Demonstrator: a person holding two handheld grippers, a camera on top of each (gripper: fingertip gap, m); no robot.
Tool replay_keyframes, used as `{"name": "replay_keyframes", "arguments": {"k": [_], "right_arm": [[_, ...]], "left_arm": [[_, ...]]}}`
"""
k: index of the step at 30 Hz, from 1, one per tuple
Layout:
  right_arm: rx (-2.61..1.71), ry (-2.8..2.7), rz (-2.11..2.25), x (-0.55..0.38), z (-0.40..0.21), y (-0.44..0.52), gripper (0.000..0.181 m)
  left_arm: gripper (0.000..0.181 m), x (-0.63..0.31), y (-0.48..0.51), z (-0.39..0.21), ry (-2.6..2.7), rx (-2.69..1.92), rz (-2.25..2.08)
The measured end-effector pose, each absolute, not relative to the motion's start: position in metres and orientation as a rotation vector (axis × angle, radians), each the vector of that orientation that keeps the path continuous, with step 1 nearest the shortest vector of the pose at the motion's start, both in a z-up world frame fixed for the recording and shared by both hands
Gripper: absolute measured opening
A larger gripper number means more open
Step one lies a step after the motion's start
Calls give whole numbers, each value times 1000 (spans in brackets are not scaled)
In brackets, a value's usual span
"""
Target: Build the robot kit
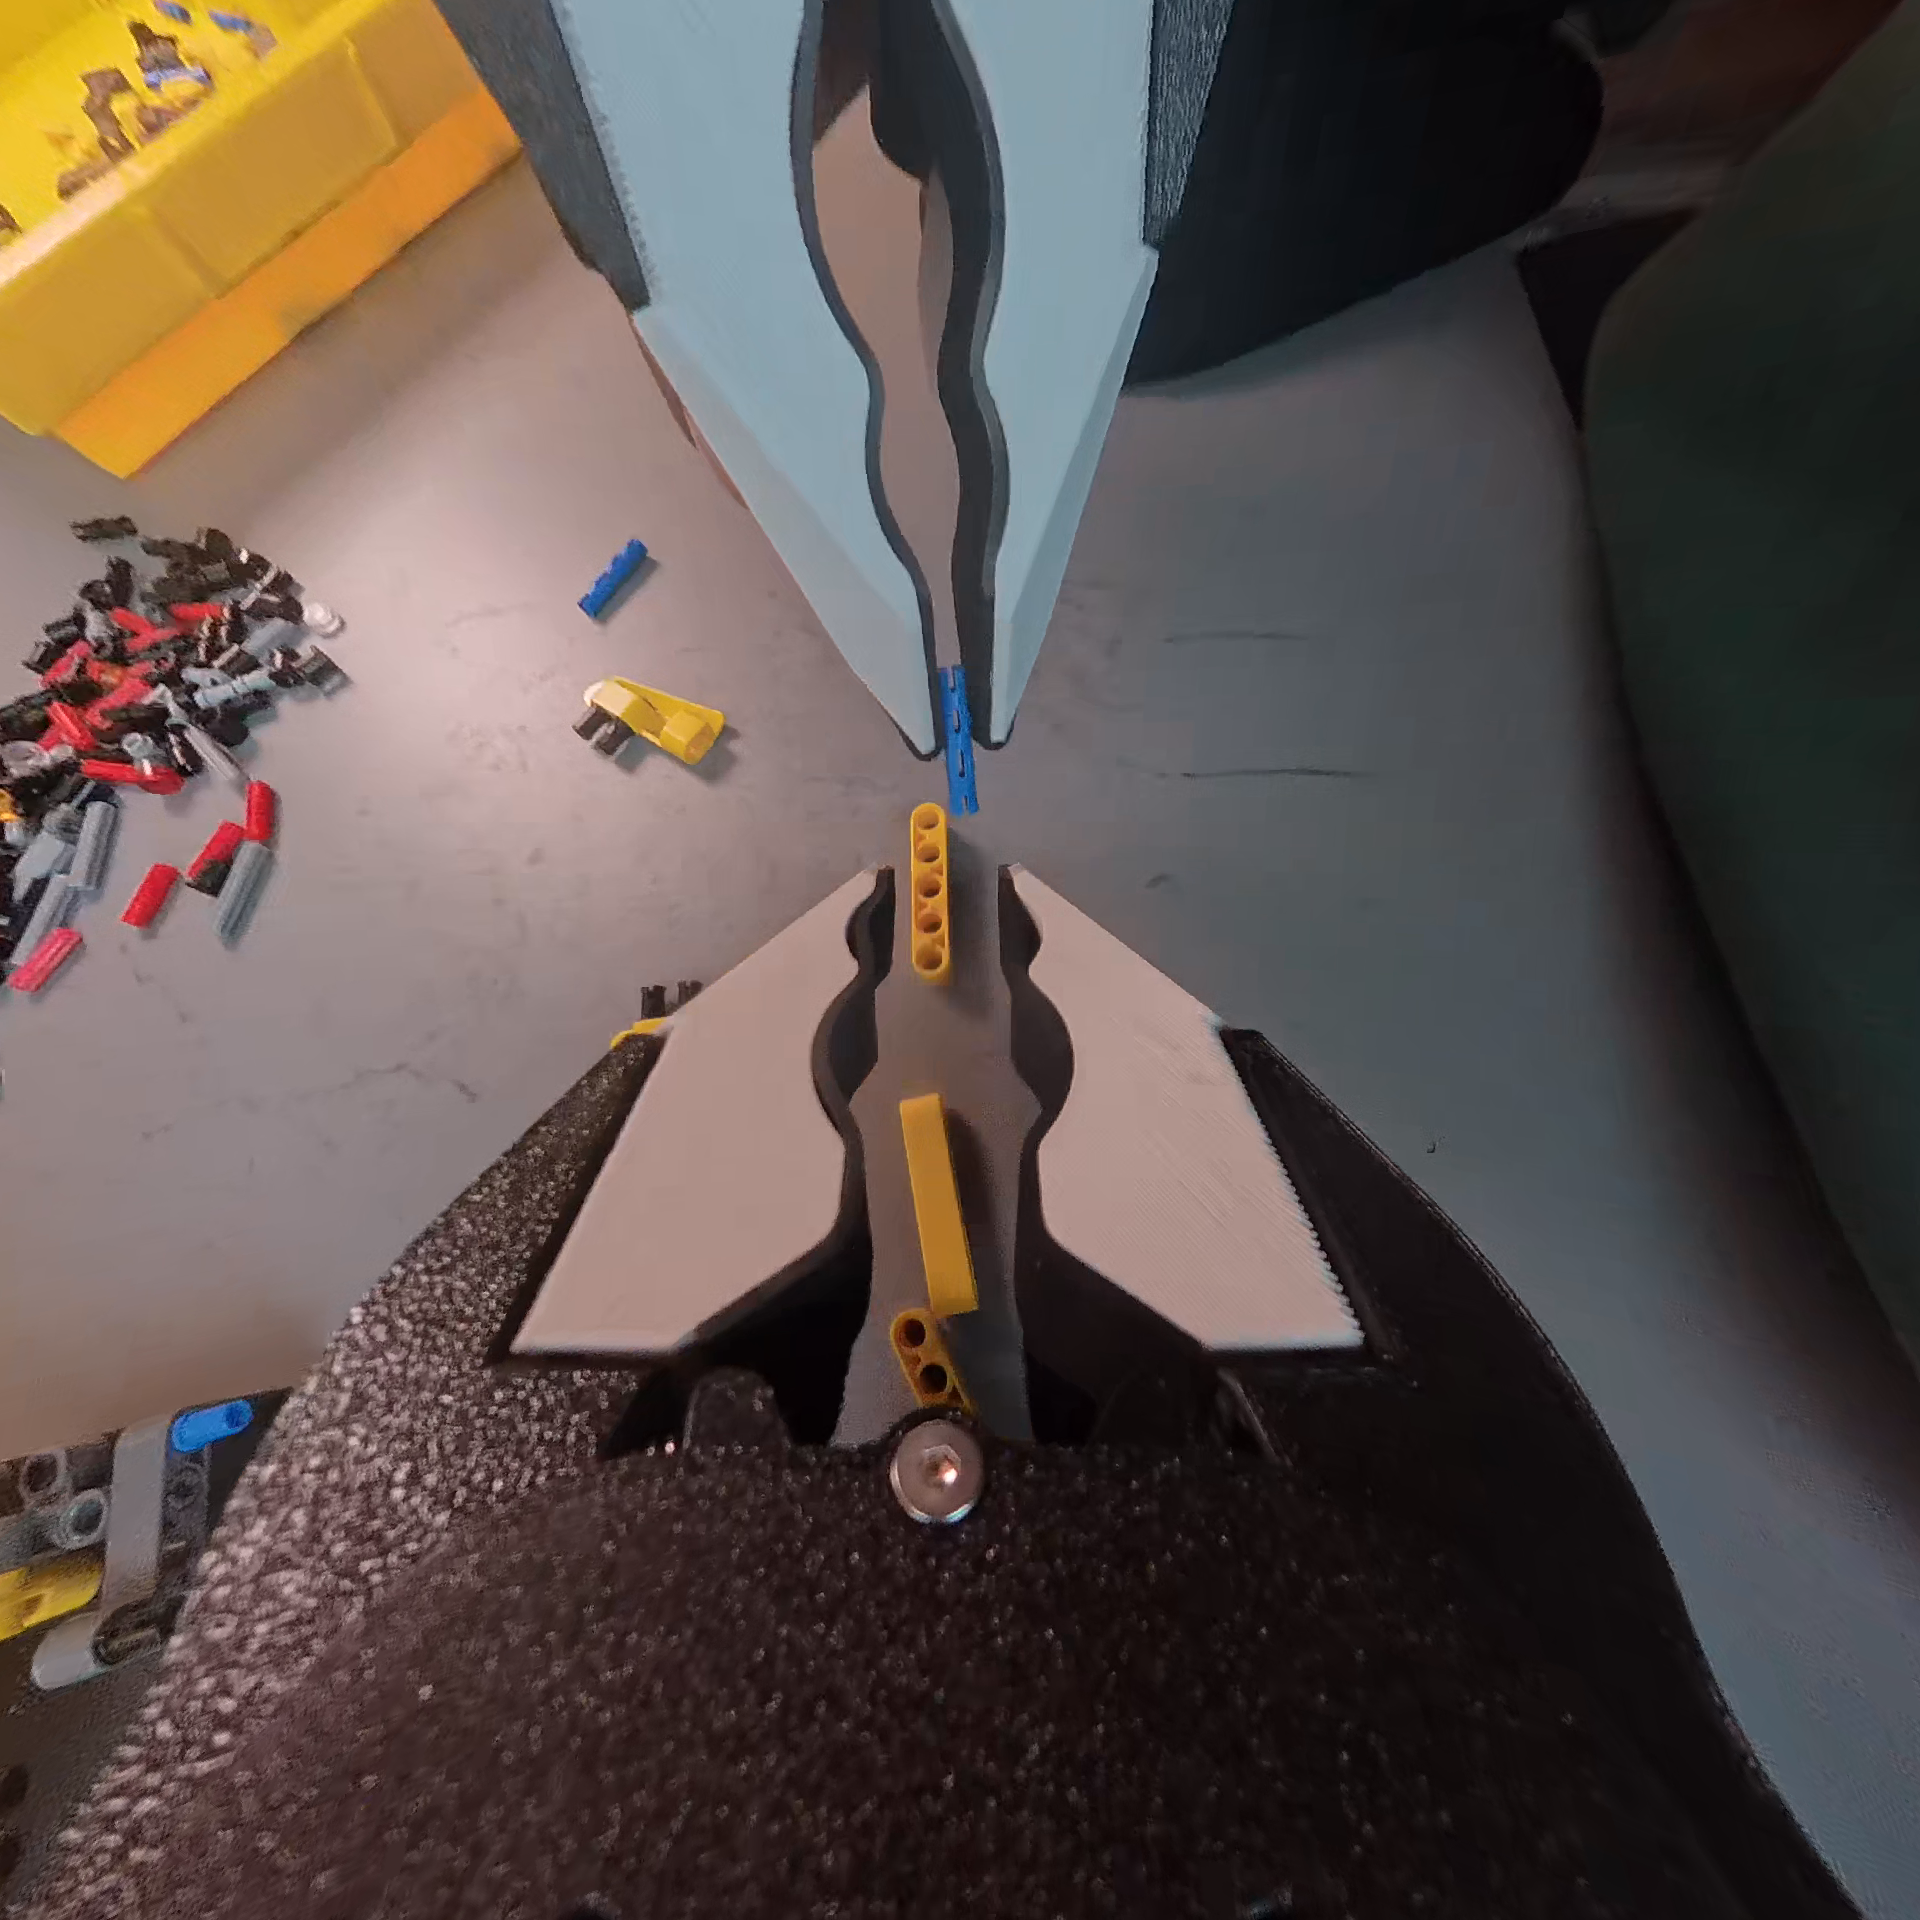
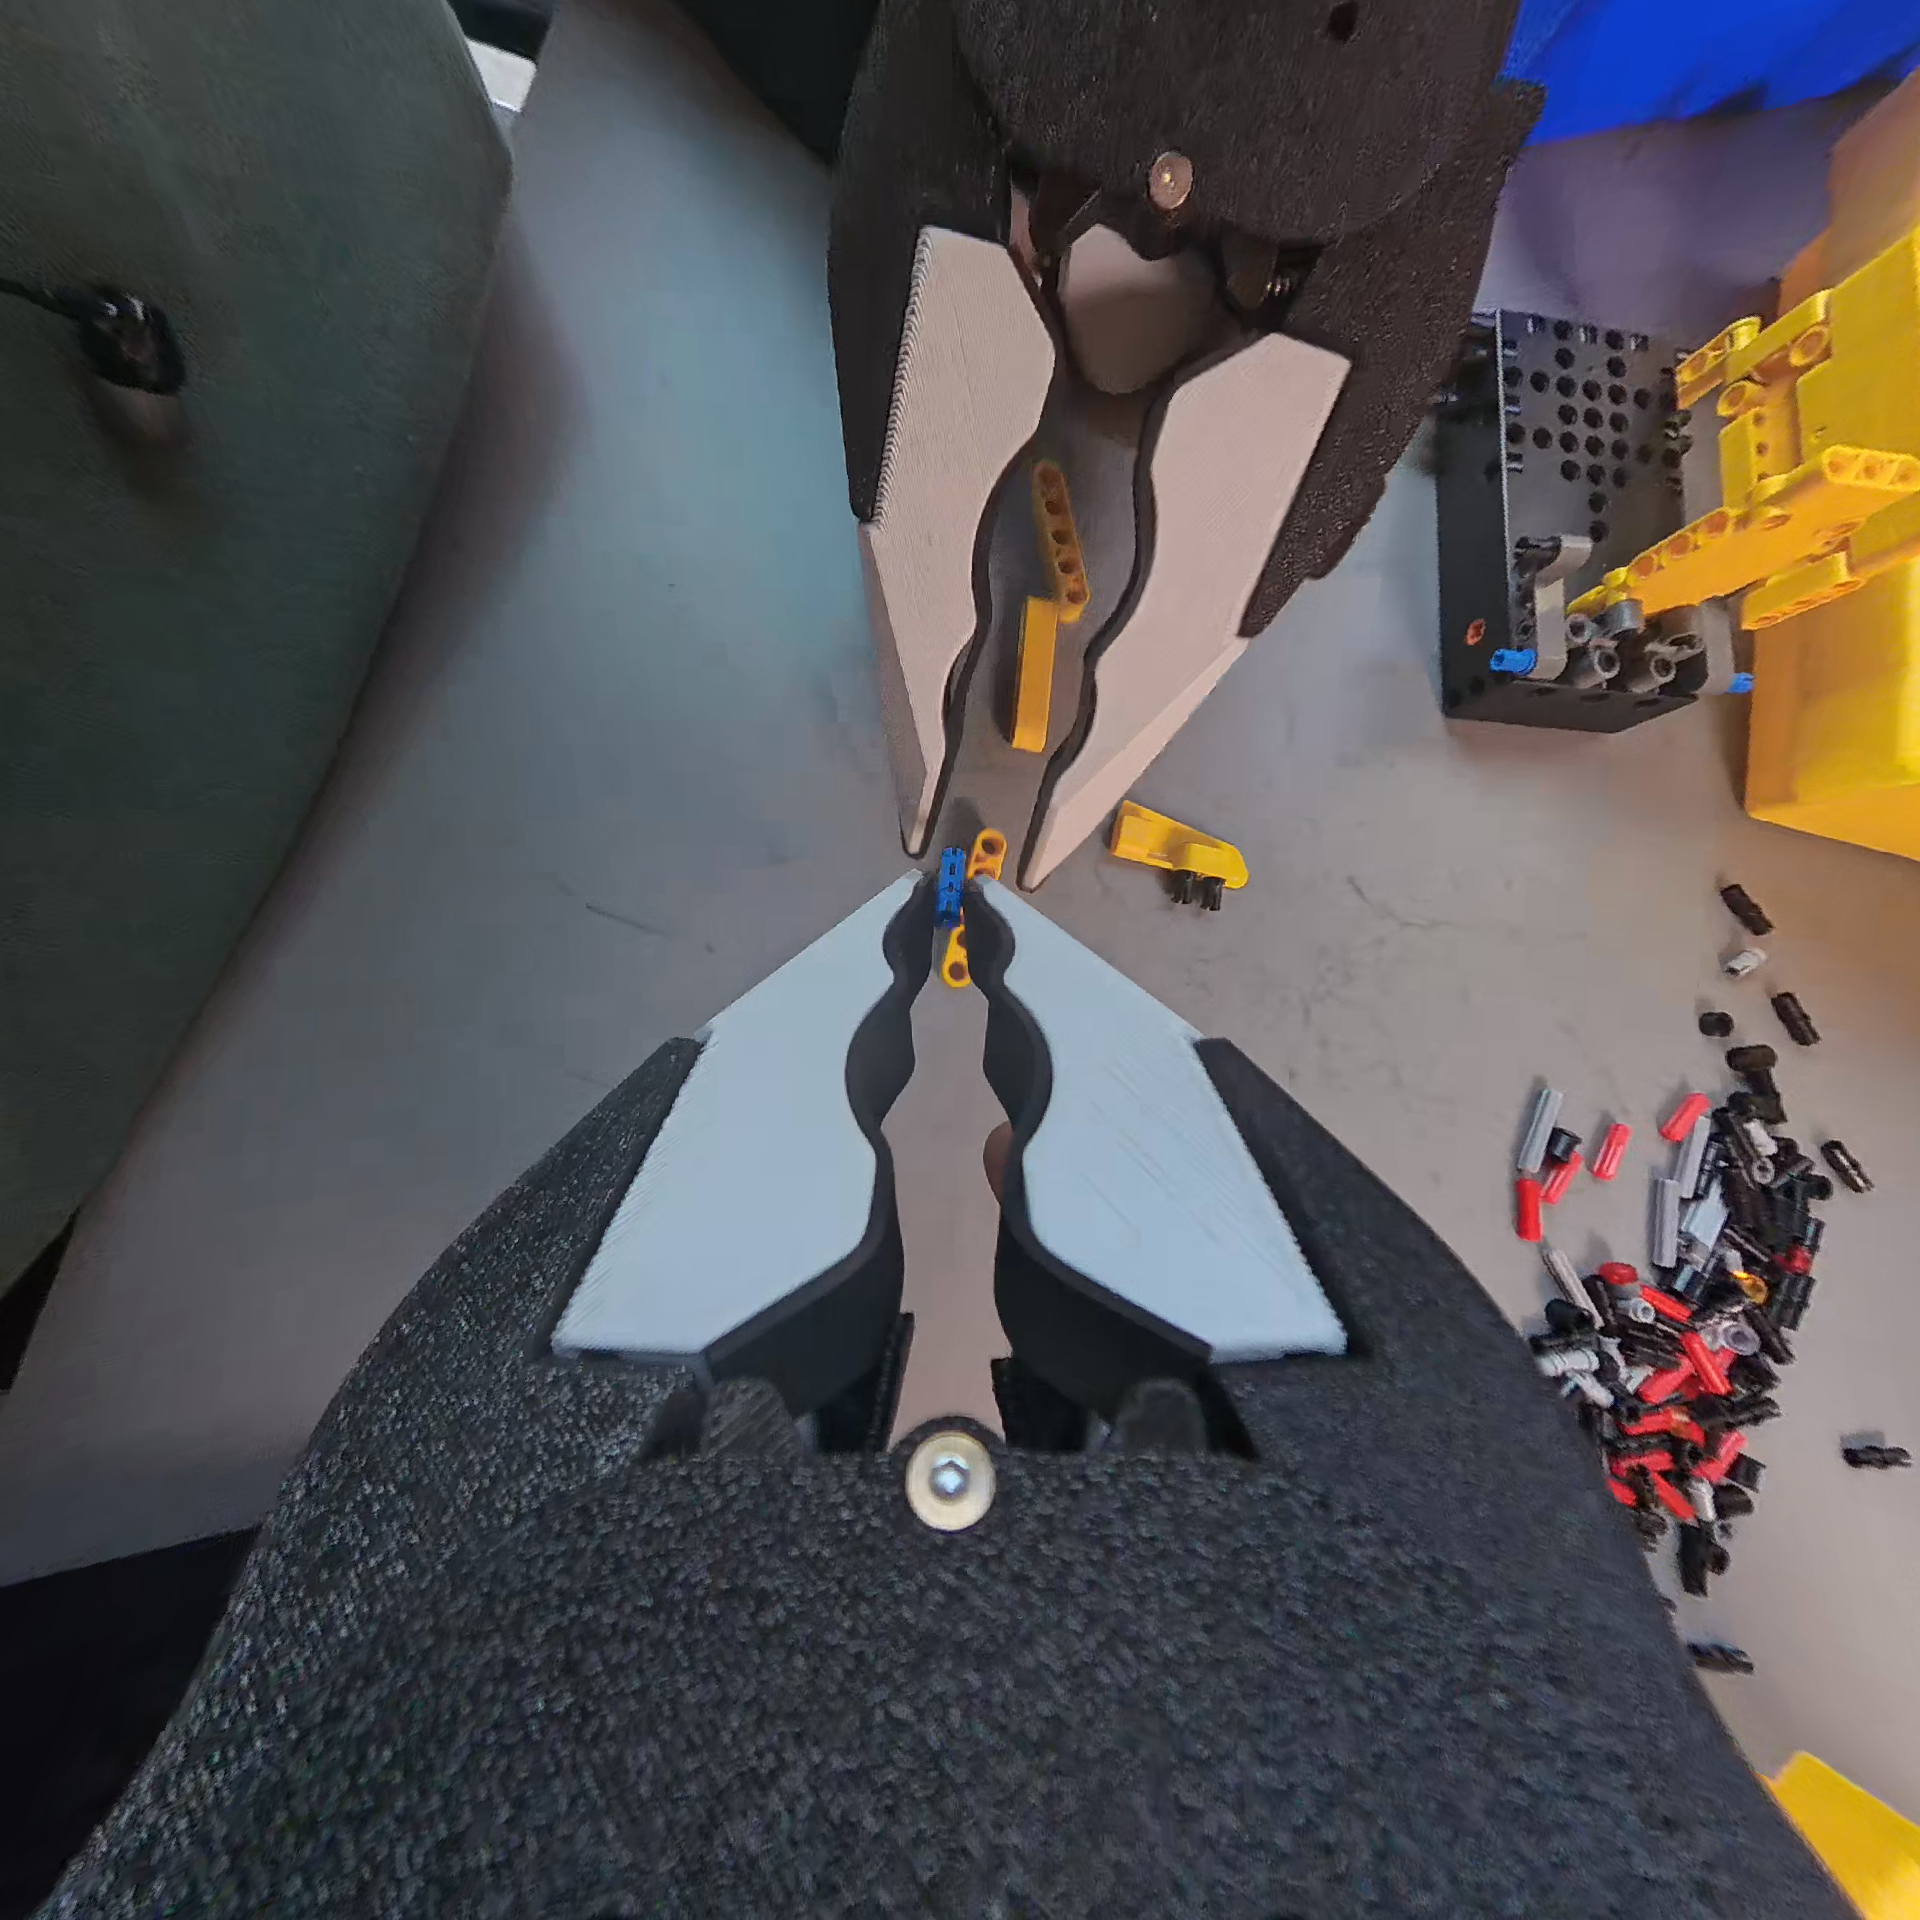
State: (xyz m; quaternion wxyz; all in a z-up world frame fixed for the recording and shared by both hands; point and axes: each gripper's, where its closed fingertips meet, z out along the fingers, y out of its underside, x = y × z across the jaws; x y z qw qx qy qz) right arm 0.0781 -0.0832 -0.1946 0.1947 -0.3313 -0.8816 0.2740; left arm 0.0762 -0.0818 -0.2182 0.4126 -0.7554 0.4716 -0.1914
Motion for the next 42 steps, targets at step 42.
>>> {"name": "replay_keyframes", "arguments": {"k": [42], "right_arm": [[-884, -1886, 1428, 64, -116, -100, 3]], "left_arm": [[2, 85, -94, -131, 921, -1555, -938]]}}
